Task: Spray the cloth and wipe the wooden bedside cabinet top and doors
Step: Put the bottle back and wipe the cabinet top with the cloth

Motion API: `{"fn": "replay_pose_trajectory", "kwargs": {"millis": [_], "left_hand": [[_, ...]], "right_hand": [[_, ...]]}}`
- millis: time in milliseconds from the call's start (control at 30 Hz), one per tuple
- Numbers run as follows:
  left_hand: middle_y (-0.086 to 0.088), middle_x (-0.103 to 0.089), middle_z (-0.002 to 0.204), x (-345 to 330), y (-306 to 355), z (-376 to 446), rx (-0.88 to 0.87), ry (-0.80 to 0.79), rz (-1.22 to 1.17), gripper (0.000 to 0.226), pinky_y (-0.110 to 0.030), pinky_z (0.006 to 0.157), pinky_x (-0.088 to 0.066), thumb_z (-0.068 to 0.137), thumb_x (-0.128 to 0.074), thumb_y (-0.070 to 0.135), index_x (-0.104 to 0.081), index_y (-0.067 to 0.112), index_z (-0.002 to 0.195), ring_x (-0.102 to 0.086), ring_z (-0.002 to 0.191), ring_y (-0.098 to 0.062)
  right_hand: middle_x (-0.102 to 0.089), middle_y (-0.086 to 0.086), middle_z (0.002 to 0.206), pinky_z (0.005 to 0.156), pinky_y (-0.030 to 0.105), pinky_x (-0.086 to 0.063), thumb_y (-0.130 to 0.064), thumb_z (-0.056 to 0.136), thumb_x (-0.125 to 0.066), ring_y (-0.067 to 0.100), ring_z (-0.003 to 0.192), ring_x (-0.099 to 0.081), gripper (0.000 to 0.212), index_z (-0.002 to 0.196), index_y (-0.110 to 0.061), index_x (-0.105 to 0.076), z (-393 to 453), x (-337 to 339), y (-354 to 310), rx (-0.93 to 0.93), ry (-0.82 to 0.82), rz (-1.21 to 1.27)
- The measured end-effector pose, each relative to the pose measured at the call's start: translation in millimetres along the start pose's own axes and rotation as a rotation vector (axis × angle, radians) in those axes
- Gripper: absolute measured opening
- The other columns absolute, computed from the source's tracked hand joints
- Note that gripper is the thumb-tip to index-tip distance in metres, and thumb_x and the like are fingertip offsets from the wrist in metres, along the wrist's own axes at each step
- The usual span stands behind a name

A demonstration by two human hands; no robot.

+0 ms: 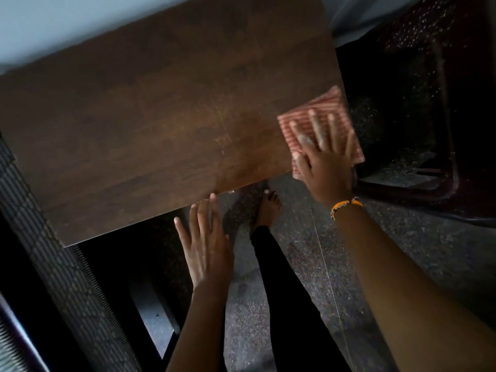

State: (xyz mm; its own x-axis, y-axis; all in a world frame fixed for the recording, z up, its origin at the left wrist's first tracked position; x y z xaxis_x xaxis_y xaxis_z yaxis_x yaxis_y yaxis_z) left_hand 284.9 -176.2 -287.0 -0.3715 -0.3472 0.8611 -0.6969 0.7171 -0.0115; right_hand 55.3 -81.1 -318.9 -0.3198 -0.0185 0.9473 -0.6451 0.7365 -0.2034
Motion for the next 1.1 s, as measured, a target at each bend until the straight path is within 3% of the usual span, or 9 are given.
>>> {"fn": "replay_pose_trajectory", "kwargs": {"millis": [100,167,333,467,633,733,833,933,1100], "left_hand": [[-0.012,-0.045,0.135,-9.5,-17.7,-4.2,0.040,0.004,-0.021,0.090,-0.058,0.109,-0.019,0.067,-0.075,0.013,-0.029,0.008,0.144,-0.035,0.132,-0.032],[-0.012,-0.046,0.135,-13.8,-28.8,-7.1,0.035,0.013,-0.025,0.087,-0.060,0.107,-0.021,0.065,-0.076,0.011,-0.034,0.008,0.141,-0.035,0.132,-0.034],[-0.014,-0.043,0.140,-14.6,-61.1,-16.3,0.005,0.078,-0.070,0.088,-0.061,0.107,-0.019,0.063,-0.076,0.010,-0.035,0.006,0.140,-0.028,0.136,-0.037],[-0.017,-0.039,0.142,-27.9,-116.0,-30.9,0.079,0.038,-0.146,0.085,-0.061,0.108,-0.017,0.061,-0.074,0.010,-0.038,0.003,0.138,-0.023,0.138,-0.040],[-0.012,-0.019,0.152,-56.9,-205.3,-49.1,0.270,-0.081,-0.444,0.079,-0.051,0.114,-0.011,0.077,-0.069,0.020,-0.027,0.009,0.144,-0.001,0.143,-0.032],[-0.015,-0.024,0.150,-59.6,-241.0,-52.3,0.255,-0.086,-0.543,0.083,-0.043,0.116,-0.014,0.078,-0.069,0.017,-0.022,0.006,0.145,-0.011,0.142,-0.032],[-0.021,-0.043,0.136,-64.5,-263.9,-61.4,0.232,-0.154,-0.732,0.065,-0.038,0.110,-0.028,0.079,-0.068,0.010,-0.039,0.001,0.136,-0.036,0.129,-0.033],[-0.019,-0.047,0.133,-63.4,-265.2,-60.8,0.204,-0.190,-0.786,0.056,-0.031,0.104,-0.032,0.082,-0.066,0.009,-0.043,0.004,0.133,-0.041,0.125,-0.030],[-0.009,-0.043,0.138,-79.5,-281.2,-65.7,0.261,-0.118,-0.946,0.062,-0.021,0.101,-0.031,0.085,-0.061,0.009,-0.034,0.013,0.141,-0.041,0.126,-0.021]], "right_hand": [[-0.012,0.004,0.158,0.112,0.061,-0.004,-0.038,0.094,-0.035,0.032,0.145,-0.006,0.055,0.146,-0.035,-0.019,-15.5,-4.5,1.7,-0.208,0.045,0.025],[-0.010,0.008,0.158,0.112,0.062,-0.002,-0.038,0.094,-0.029,0.036,0.145,-0.004,0.055,0.147,-0.031,-0.017,-24.8,-11.0,-17.0,-0.247,0.046,0.057],[-0.012,0.011,0.158,0.114,0.048,0.006,-0.035,0.095,-0.035,0.039,0.144,-0.004,0.054,0.147,-0.027,-0.022,-45.3,-31.4,-100.0,-0.019,-0.002,0.036],[-0.006,0.008,0.159,0.115,0.056,-0.007,-0.030,0.093,-0.041,0.035,0.145,0.002,0.060,0.148,-0.029,-0.016,-57.1,-52.2,-170.5,0.113,-0.070,0.038],[-0.015,0.009,0.157,0.113,0.055,-0.018,-0.025,0.073,-0.042,0.038,0.144,-0.010,0.077,0.147,-0.026,-0.022,-64.4,-62.3,-227.7,0.246,-0.087,-0.044],[-0.015,0.007,0.157,0.113,0.053,-0.019,-0.007,0.071,-0.055,0.038,0.144,-0.010,0.085,0.147,-0.026,-0.022,-68.1,-66.9,-251.8,0.346,-0.078,-0.074],[-0.014,0.005,0.158,0.113,0.051,-0.020,-0.001,0.073,-0.050,0.037,0.144,-0.011,0.085,0.147,-0.029,-0.020,-73.3,-72.3,-278.2,0.363,-0.037,-0.145],[-0.013,0.003,0.158,0.114,0.050,-0.019,0.002,0.076,-0.045,0.037,0.144,-0.010,0.082,0.147,-0.031,-0.019,-71.4,-70.1,-292.5,0.360,-0.045,-0.155],[-0.021,0.004,0.156,0.114,0.048,-0.020,-0.011,0.076,-0.014,0.038,0.143,-0.014,0.072,0.146,-0.029,-0.026,-83.9,-87.2,-365.6,0.557,-0.025,-0.132]]}}
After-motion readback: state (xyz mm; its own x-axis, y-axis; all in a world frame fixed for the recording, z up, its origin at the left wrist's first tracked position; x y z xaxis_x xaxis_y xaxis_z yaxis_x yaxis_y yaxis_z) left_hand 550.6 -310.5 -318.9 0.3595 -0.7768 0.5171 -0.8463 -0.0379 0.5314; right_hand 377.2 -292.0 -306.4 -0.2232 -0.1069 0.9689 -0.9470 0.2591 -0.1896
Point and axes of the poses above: each hand's wrist, its own z-axis towards the middle knuckle, its own x-axis out of the back of the hand, y = z × x, the point moved 9 cm from there along z, towards the middle knuckle
